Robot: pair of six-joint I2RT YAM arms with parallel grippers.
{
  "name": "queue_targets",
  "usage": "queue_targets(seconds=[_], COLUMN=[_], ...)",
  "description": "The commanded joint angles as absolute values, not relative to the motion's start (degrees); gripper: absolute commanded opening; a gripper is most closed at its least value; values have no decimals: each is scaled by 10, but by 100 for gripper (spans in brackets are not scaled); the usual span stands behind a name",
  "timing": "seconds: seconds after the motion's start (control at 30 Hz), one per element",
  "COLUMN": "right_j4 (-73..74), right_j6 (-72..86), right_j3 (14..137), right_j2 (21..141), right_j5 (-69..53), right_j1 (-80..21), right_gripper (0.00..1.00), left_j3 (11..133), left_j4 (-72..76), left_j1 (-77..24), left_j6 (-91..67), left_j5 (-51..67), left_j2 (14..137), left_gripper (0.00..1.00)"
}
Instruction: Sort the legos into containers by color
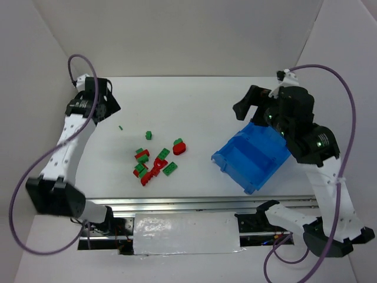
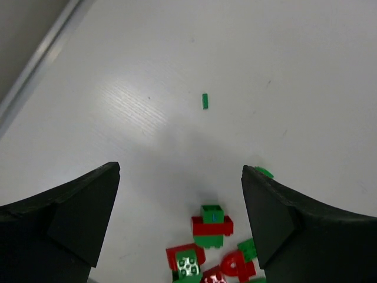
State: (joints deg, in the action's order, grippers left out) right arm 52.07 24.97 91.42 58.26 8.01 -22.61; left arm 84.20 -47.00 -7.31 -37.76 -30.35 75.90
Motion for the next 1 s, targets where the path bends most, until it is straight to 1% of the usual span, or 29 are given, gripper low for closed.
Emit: queue_targets(seconds=[0.0, 0.03, 0.07, 0.13, 0.17, 0.27, 0.4, 0.47, 0.6, 0.67, 0.7, 0.77, 0.8, 0.87, 0.9, 0.97], right_j4=[495, 494, 495, 496, 495, 497, 498, 497, 497, 497, 498, 497, 497, 498, 499, 499], right_j6=[238, 236, 235, 230, 229, 226, 221, 218, 215, 214, 210, 208, 208, 207, 206, 202], right_j3=[924, 921, 919, 907, 904, 891, 886, 882, 885, 888, 889, 891, 894, 901, 903, 908], right_j2=[604, 603, 602, 600, 598, 593, 588, 585, 590, 594, 596, 602, 604, 612, 613, 620], right_j5=[18, 8, 3, -18, -23, -14, -1, -1, 14, 17, 18, 20, 21, 18, 18, 21], right_j1=[-228, -228, -228, -229, -231, -233, -234, -234, -233, -233, -233, -233, -233, -234, -234, -233], right_gripper=[100, 100, 100, 100, 100, 100, 100, 100, 100, 100, 100, 100, 100, 100, 100, 100], left_j3=[843, 859, 890, 938, 973, 1013, 1006, 1006, 1000, 994, 993, 991, 993, 993, 988, 965], left_j4=[-397, -395, -390, -410, -411, -415, -388, -388, -392, -393, -393, -391, -395, -401, -396, -386], left_j1=[-12, -12, -10, -5, -4, -2, -2, 15, 16, 16, 16, 17, 17, 19, 19, 20], left_j6=[-400, -395, -395, -401, -402, -406, -412, -421, -437, -441, -443, -441, -442, -446, -450, -454], left_j5=[-188, -198, -210, -202, -198, -179, -146, -142, -154, -158, -163, -169, -170, -173, -171, -171], left_j2=[880, 910, 968, 1030, 1081, 1157, 1204, 1230, 1250, 1252, 1252, 1259, 1263, 1269, 1268, 1260], left_gripper=[97, 96, 95, 94, 92, 80, 80, 80, 70, 66, 62, 61, 54, 50, 42, 32])
